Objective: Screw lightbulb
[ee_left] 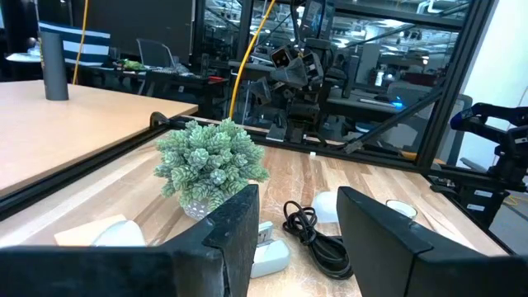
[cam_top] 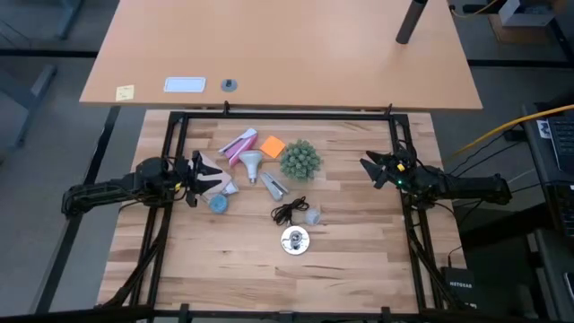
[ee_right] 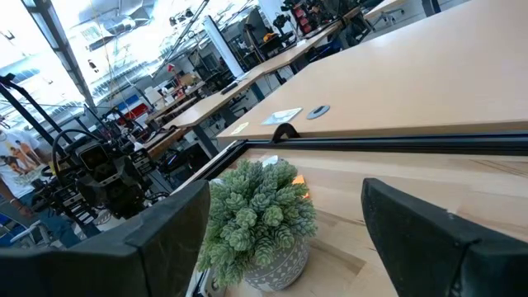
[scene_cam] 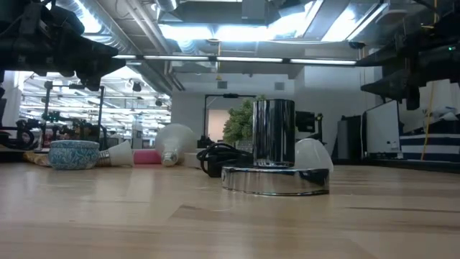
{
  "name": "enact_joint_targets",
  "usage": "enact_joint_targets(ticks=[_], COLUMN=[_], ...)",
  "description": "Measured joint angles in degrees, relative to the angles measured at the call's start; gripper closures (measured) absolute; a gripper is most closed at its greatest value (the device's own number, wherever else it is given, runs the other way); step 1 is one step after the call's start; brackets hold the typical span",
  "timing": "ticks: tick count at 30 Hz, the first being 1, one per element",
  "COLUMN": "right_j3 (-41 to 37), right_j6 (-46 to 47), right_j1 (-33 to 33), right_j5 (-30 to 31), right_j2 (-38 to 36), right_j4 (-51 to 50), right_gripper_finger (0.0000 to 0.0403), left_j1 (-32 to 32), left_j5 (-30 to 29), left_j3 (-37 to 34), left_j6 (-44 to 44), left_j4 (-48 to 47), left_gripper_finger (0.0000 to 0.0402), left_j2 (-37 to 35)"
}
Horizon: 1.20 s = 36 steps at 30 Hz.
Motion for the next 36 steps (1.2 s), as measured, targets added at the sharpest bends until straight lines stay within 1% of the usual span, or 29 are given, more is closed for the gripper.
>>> enact_joint_targets(ticks=[27, 30, 36], right_j3=[0.00, 0.00, -0.01], right_j6=[0.01, 0.01, 0.01], right_j1=[0.01, -0.01, 0.01], right_j5=[0.00, 0.00, 0.00], right_j2=[-0.01, 0.01, 0.00], right_j4=[0.01, 0.01, 0.02], right_gripper_finger=[0.0088, 0.0088, 0.0088], left_j1=[-0.01, 0.00, -0.02], left_j5=[0.00, 0.00, -0.04], left_j3=[-0.01, -0.02, -0.02], left_j6=[-0.02, -1.64, -9.39], left_j4=[0.00, 0.00, 0.65], left_gripper_finger=[0.0247, 0.0247, 0.0247], left_j2=[0.00, 0.00, 0.00])
